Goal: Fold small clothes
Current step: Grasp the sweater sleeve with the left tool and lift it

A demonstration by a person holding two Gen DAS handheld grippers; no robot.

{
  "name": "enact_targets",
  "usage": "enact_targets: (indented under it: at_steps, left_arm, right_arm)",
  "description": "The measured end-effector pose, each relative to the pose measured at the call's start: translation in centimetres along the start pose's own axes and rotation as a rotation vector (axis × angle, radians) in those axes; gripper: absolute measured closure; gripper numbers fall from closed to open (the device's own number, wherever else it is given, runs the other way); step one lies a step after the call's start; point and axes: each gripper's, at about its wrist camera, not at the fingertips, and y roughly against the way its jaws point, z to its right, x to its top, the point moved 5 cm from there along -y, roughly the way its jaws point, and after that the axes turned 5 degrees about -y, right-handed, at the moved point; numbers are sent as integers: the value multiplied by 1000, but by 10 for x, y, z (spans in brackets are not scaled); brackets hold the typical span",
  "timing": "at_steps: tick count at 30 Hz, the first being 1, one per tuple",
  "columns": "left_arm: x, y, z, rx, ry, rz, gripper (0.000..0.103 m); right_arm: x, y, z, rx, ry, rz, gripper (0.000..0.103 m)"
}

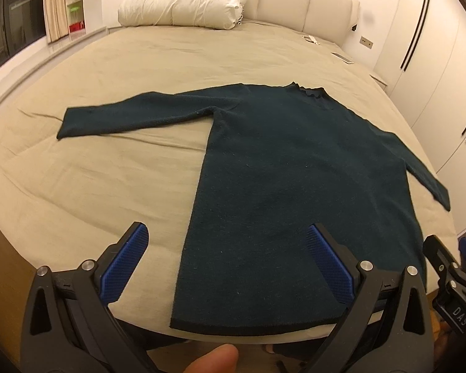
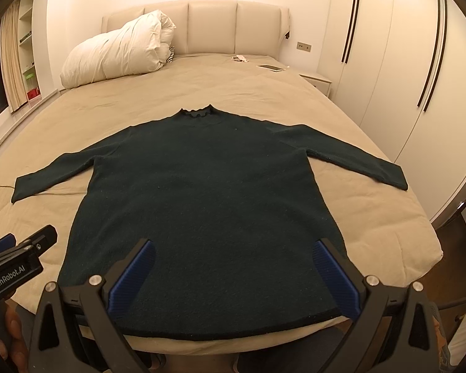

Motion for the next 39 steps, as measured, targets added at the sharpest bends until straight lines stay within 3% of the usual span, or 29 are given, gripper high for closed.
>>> enact_targets:
  at_steps: [6, 10, 16, 19, 27, 31, 39]
  left_arm:
    - [2, -6, -11, -61, 44, 12, 0]
    - [10, -11, -28, -213, 127, 60, 0]
    - [10, -39, -71, -305, 254, -23, 0]
    - [12, -56, -113, -335, 377, -67, 0]
    - [49, -95, -256, -495, 810, 132, 0]
    - [64, -130, -304, -531, 936, 187, 0]
    - [73, -199, -358, -563, 1133, 169, 4]
  right_arm:
    - [-2, -5, -11, 6, 19, -3, 0]
    - [9, -7, -21, 26, 50, 8, 0]
    - [28, -14, -57, 90, 113, 22, 0]
    - [36, -20, -75, 142, 129, 19, 0]
    - [60, -37, -110, 345, 74, -14, 0]
    - [68, -45, -122, 426, 43, -33, 0]
    - [73, -64, -139, 492, 22, -71, 6]
